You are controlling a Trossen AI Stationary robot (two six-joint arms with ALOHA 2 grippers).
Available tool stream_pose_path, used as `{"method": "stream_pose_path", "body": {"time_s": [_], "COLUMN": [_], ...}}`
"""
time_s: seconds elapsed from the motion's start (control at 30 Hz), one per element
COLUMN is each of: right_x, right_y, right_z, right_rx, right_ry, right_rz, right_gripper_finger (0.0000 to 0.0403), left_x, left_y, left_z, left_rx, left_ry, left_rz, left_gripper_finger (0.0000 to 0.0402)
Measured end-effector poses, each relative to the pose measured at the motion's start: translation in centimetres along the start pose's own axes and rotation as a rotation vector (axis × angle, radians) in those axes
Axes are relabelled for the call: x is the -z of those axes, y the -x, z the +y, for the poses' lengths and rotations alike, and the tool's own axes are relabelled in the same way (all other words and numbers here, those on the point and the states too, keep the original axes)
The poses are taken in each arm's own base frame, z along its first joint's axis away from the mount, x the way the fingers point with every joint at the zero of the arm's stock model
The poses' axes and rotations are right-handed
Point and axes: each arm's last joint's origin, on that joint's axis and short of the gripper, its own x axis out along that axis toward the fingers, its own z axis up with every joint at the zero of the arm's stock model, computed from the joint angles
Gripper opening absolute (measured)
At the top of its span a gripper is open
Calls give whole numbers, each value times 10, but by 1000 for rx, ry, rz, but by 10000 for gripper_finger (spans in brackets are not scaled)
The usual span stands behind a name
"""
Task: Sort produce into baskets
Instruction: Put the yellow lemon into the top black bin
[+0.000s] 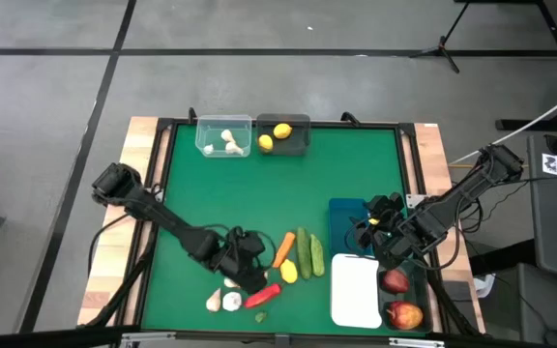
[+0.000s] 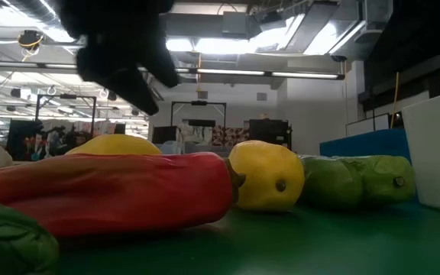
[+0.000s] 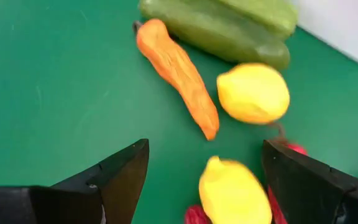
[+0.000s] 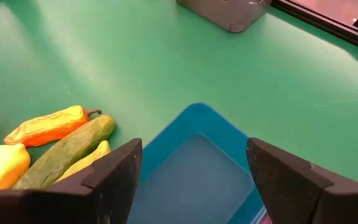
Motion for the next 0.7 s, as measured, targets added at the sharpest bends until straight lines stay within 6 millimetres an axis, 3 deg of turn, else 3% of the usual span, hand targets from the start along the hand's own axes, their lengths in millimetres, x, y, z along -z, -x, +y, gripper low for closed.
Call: {"method": "stream_pose_path", "body": {"time_s": [0.37,0.7], "right_x": [0,-1], "right_y": [0,0], "right_z": [1,2], "right_rx": [-5,-10], "right_ry": [-6,-15], "right_rz": [0,-21], "right_gripper_finger": [289,289], "left_x": [43,46], "left_y": [-25,-31], "left_z": [-15,-17], "left_rx": [-70,-62], "left_ry": [49,94], "left_rz": [6,22], "left_gripper_finger": [304,304]}}
